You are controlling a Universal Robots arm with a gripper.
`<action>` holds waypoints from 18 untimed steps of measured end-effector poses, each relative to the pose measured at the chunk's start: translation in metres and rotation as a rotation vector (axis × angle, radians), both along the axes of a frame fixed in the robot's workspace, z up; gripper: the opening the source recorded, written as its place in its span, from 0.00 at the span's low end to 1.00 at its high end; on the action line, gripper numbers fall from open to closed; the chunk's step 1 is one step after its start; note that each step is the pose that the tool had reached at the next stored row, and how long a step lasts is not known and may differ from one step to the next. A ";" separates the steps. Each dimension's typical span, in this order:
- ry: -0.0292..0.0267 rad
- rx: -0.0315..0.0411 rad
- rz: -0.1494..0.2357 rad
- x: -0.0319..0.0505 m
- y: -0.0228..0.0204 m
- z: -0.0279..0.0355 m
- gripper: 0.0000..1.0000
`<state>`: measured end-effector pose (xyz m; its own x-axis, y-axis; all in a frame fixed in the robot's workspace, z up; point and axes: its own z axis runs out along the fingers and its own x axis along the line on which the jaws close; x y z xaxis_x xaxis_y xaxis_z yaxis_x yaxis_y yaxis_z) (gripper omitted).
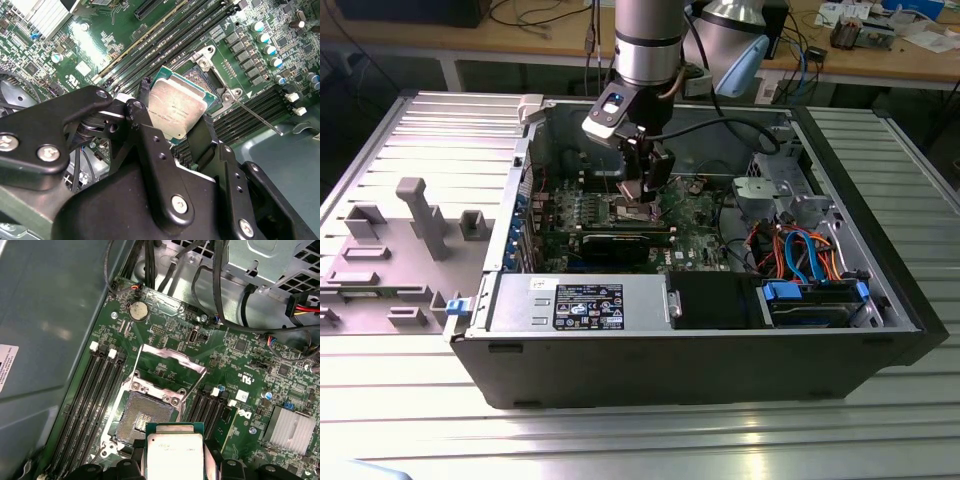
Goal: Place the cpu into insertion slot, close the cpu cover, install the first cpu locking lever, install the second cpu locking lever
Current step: 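Place the cpu into insertion slot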
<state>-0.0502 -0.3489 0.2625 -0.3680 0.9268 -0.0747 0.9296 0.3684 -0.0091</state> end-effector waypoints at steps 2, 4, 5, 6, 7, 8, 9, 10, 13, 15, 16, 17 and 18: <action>0.0000 0.0000 -0.001 0.0000 0.0000 -0.0001 0.55; 0.0000 0.0000 -0.003 0.0000 0.0000 -0.0001 0.55; 0.0000 0.0000 -0.004 0.0000 0.0000 -0.0001 0.55; 0.0000 0.0000 -0.005 0.0000 0.0000 -0.0002 0.55; 0.0000 0.0000 -0.006 0.0000 0.0000 -0.0002 0.55; -0.0001 0.0000 -0.007 0.0000 0.0000 -0.0002 0.55; 0.0000 0.0001 -0.007 0.0000 0.0000 -0.0003 0.55; 0.0000 0.0000 -0.008 0.0000 0.0000 -0.0003 0.55; 0.0000 0.0000 -0.010 0.0000 0.0000 -0.0003 0.55; 0.0000 0.0000 -0.011 0.0000 0.0000 -0.0004 0.55; -0.0001 0.0000 -0.012 0.0000 0.0000 -0.0004 0.55; 0.0000 0.0000 -0.013 0.0000 0.0000 -0.0004 0.55; 0.0000 0.0000 -0.014 0.0000 0.0000 -0.0005 0.55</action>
<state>-0.0502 -0.3489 0.2620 -0.3554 0.9317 -0.0747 0.9345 0.3558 -0.0091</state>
